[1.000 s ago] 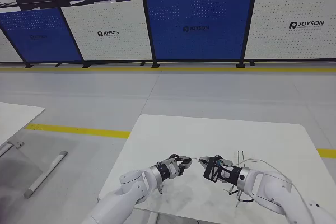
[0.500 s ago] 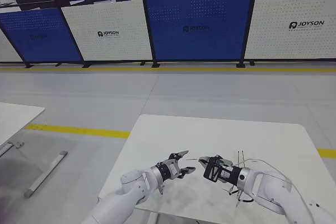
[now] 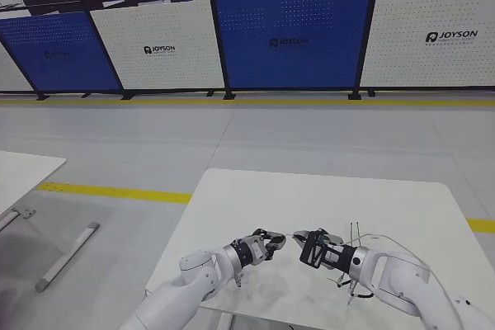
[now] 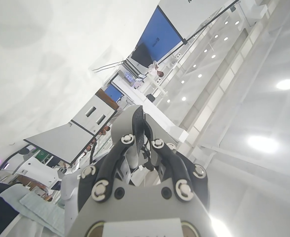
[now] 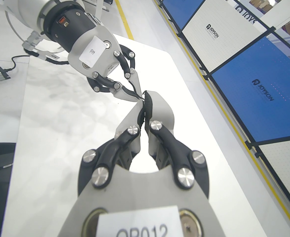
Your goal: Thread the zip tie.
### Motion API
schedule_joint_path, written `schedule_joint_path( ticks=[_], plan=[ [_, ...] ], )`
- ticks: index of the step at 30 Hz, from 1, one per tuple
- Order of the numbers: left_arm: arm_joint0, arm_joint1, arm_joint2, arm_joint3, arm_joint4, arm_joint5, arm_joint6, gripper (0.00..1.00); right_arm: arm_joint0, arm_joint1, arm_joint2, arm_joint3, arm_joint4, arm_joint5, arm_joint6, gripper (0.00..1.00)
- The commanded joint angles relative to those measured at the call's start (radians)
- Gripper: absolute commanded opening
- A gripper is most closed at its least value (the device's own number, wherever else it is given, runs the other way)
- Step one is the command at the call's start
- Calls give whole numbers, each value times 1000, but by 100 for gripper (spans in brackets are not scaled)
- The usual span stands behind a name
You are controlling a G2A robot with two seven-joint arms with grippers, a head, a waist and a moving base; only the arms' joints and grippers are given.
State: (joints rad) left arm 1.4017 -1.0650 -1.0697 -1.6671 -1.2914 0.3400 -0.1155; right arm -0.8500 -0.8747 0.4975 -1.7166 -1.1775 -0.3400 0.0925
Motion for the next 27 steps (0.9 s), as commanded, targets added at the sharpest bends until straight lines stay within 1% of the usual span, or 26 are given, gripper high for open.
schedule_joint_path(
  ticks=[1,8,10,11,12,13,15,16,19,23,27],
  plan=[
    [0,1,1,0,2,0,-2,0,0,0,0,0,0,0,0,0],
    [2,4,-1,-3,4,0,-2,0,0,0,0,0,0,0,0,0],
    [5,4,-6,-8,5,0,2,50,0,0,0,0,0,0,0,0],
    [8,4,-9,-9,4,0,1,69,0,0,0,0,0,0,0,0],
    [11,4,-13,-11,3,0,-1,83,0,0,0,0,0,0,0,0],
    [13,5,-15,-13,4,0,-2,89,0,0,0,0,0,0,0,0],
    [18,5,-19,-18,7,0,-4,78,0,0,0,0,0,0,0,0],
    [20,5,-19,-19,10,0,-5,62,0,0,0,0,0,0,0,0],
    [23,5,-21,-21,12,0,-7,49,0,0,0,0,0,0,0,0],
    [22,4,-22,-18,9,0,-5,38,0,0,0,0,0,0,0,0],
    [18,3,-18,-13,8,0,-4,22,0,0,0,0,0,0,0,0]
  ],
)
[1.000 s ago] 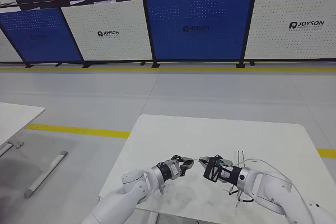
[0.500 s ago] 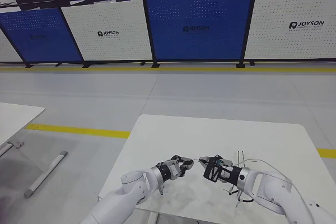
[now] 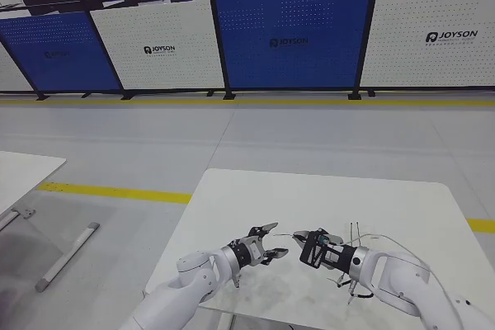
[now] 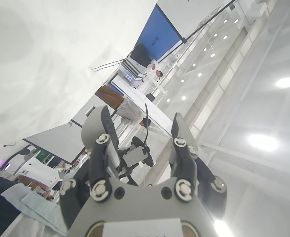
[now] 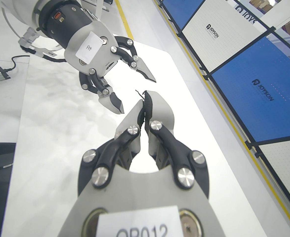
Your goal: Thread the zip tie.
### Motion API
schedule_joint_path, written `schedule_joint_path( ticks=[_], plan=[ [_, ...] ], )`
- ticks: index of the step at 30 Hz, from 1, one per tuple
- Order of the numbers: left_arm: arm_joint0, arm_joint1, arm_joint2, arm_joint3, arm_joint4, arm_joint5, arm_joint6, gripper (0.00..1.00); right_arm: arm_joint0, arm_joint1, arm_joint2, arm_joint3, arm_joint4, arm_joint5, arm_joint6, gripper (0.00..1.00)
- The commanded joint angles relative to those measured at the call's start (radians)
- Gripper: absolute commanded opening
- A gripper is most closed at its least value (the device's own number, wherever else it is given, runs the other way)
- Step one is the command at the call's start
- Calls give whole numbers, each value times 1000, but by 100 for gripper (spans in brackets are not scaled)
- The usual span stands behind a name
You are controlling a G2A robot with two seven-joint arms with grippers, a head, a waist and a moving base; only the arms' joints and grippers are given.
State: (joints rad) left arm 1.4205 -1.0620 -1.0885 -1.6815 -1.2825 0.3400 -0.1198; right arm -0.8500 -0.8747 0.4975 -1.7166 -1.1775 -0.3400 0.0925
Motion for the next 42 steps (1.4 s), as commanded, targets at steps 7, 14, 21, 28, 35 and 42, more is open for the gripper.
schedule_joint_path(
  ticks=[7,14,21,28,35,42],
  plan=[
    [-6,-1,5,5,0,0,-2,0,0,0,0,0,0,0,0,0],
    [-7,-1,8,2,6,0,-7,0,0,0,0,0,0,0,0,0],
    [-12,-2,14,4,14,0,-8,0,-9,-1,4,-1,0,3,0,0],
    [-17,-5,11,8,40,-15,16,0,-33,-6,32,-5,-2,0,9,87],
    [-16,-6,13,14,155,-60,68,0,-78,3,87,-1,50,0,-28,100],
    [2,-6,29,9,319,-132,112,0,-139,19,148,13,240,0,2,100]
  ],
)
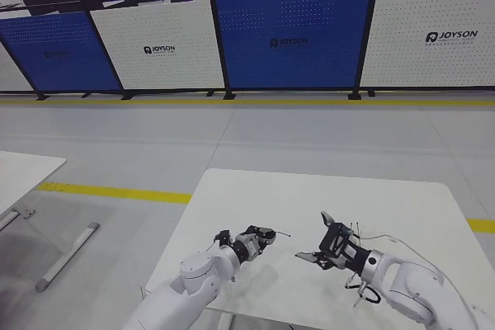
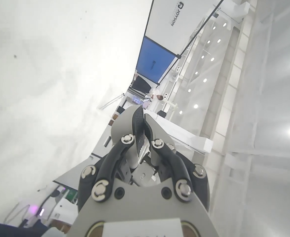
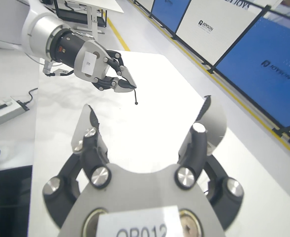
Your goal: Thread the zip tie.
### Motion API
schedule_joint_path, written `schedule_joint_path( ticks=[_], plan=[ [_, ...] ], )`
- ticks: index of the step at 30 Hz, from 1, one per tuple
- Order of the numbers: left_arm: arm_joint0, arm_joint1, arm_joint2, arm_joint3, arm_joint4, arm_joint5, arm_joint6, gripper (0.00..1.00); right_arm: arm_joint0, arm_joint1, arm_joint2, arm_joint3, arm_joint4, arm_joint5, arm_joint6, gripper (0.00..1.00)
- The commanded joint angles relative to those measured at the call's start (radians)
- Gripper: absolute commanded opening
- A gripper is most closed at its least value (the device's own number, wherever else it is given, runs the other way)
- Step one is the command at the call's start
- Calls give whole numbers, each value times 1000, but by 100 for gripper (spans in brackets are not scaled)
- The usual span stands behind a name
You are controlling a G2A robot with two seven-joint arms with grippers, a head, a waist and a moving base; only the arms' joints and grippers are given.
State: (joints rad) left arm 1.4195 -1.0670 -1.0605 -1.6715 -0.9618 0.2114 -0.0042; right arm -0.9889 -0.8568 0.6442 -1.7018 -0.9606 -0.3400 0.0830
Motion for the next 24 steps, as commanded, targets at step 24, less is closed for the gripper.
schedule_joint_path(
  ticks=[24],
  plan=[
    [39,-6,38,-15,311,-125,68,0,63,1,-74,91,813,0,160,100]
  ],
)
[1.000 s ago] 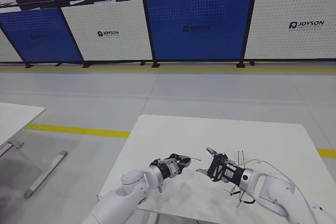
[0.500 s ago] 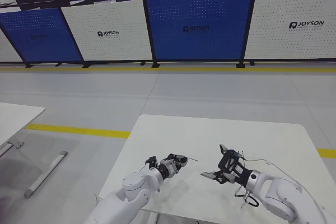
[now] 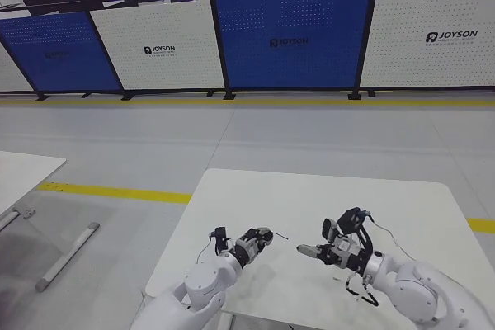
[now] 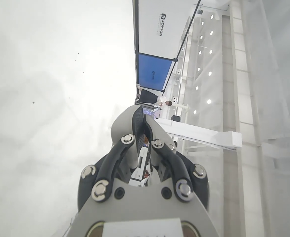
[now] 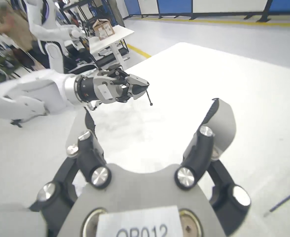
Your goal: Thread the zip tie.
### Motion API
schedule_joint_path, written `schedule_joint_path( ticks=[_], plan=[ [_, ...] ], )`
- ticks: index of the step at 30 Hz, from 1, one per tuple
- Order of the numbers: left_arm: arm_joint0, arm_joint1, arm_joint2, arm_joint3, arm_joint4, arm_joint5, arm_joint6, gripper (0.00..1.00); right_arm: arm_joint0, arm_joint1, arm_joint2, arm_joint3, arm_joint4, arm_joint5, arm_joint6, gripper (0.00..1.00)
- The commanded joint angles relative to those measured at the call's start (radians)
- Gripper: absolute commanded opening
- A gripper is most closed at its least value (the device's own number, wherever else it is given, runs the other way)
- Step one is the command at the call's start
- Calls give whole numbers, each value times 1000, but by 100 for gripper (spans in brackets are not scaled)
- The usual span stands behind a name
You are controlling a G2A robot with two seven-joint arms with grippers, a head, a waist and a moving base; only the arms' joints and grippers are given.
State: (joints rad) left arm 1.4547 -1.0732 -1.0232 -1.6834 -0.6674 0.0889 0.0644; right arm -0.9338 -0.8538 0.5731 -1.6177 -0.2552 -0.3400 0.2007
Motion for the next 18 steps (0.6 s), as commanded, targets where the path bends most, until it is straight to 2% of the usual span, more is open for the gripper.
schedule_joint_path(
  ticks=[1,13,15,18],
  plan=[
    [6,-1,0,-5,17,-2,0,0,18,-4,-3,15,156,0,80,100],
    [7,-2,-1,-7,13,0,0,0,18,-4,-3,15,156,0,80,100],
    [5,-3,-2,-2,40,-14,14,0,-6,-9,2,5,260,0,92,100],
    [8,-6,6,-1,80,-43,26,0,0,-19,25,50,481,0,259,100]
  ],
)
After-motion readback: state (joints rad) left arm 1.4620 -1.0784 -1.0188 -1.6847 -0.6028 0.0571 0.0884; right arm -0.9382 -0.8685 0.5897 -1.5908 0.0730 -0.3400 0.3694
